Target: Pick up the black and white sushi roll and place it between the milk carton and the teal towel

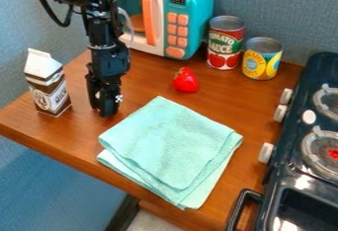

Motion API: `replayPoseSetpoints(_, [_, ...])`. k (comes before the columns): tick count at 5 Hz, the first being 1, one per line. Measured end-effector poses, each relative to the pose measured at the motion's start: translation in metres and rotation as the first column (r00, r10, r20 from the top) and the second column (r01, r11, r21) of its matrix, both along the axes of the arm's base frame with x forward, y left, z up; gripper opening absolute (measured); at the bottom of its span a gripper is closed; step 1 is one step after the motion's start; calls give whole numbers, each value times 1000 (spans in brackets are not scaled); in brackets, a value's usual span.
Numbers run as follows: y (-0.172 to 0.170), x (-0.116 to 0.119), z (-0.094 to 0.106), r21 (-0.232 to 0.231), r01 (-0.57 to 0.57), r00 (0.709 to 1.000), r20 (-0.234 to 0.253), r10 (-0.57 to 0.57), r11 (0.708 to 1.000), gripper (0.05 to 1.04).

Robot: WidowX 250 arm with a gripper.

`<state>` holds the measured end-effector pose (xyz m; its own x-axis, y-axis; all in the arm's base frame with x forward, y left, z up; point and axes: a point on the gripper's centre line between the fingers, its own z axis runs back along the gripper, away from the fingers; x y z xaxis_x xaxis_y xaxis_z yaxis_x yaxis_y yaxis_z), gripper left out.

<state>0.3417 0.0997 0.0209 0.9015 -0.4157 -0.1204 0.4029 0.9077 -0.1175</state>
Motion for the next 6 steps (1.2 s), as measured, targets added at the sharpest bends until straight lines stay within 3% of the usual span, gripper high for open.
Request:
replayPoseSetpoints(1, [-4,0,0,-30,11,1000,5,-11,999,677])
replayPoseSetpoints(2, [-7,-3,1,-51,17,1000,-10,-18,999,922])
replayPoseSetpoints(3, [-7,-3,2,-95,11,1000,-3,-11,995,998])
replayPoseSetpoints(4, [-7,-6,5,-110,15,1000,9,-14,994,999])
replayPoseSetpoints(5, [3,-6,38,-112,-11,995,102,22,994,999])
replayPoseSetpoints(6, [11,-12,63,-196,-31,984,166,64,980,999])
